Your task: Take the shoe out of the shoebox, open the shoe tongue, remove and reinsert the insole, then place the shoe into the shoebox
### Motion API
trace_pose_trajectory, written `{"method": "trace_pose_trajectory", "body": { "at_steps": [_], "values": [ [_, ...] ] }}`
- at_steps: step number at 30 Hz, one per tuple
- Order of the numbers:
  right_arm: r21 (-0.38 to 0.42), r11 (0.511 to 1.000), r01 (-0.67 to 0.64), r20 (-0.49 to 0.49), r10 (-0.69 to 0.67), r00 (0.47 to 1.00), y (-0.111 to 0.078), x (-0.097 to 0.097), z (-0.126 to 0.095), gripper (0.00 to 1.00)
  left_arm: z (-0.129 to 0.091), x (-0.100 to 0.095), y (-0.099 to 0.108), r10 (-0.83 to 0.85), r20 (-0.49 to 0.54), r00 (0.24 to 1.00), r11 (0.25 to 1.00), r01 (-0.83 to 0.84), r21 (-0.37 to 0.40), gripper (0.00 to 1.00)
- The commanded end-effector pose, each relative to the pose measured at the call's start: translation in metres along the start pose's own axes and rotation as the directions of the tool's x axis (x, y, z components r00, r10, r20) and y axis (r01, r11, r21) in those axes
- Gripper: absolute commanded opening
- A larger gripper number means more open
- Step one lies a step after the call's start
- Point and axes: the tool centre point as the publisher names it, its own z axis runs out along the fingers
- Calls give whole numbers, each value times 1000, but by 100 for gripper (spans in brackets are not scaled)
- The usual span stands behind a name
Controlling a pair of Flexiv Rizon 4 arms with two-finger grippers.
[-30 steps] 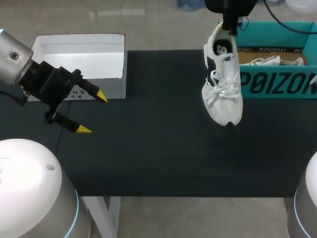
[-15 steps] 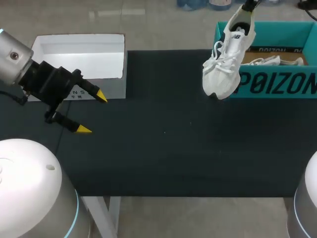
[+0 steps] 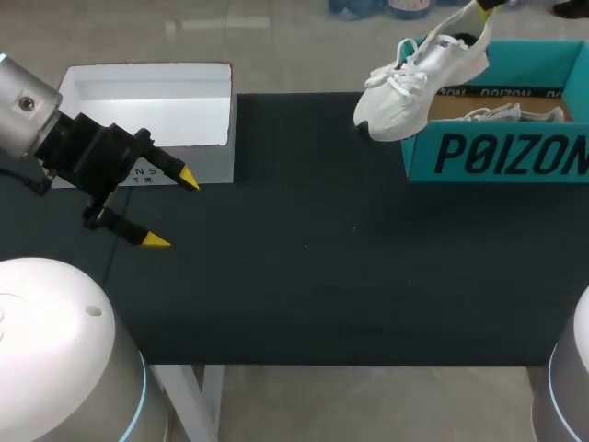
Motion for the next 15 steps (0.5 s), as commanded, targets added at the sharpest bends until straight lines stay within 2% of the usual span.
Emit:
{"method": "trace_pose_trajectory", "body": {
  "at_steps": [1,4,8,12,15],
  "values": [
    [4,997,-71,-19,71,997,3,-3,0,0,-1,0,0,-1,-3,1000,1000,1,-3,100],
    [-5,995,-101,-12,101,995,5,-7,2,0,-1,0,0,-1,-3,1000,1000,1,-3,100],
    [-94,965,-243,76,251,965,16,-29,6,0,-1,0,0,-1,-3,1000,1000,1,-3,100],
    [-147,908,-392,126,410,903,23,-57,7,0,-1,0,0,-1,-3,1000,1000,1,-3,100],
    [-166,848,-503,156,526,836,24,-82,13,0,-1,0,0,-1,-3,1000,1000,1,-3,100]
  ]
}}
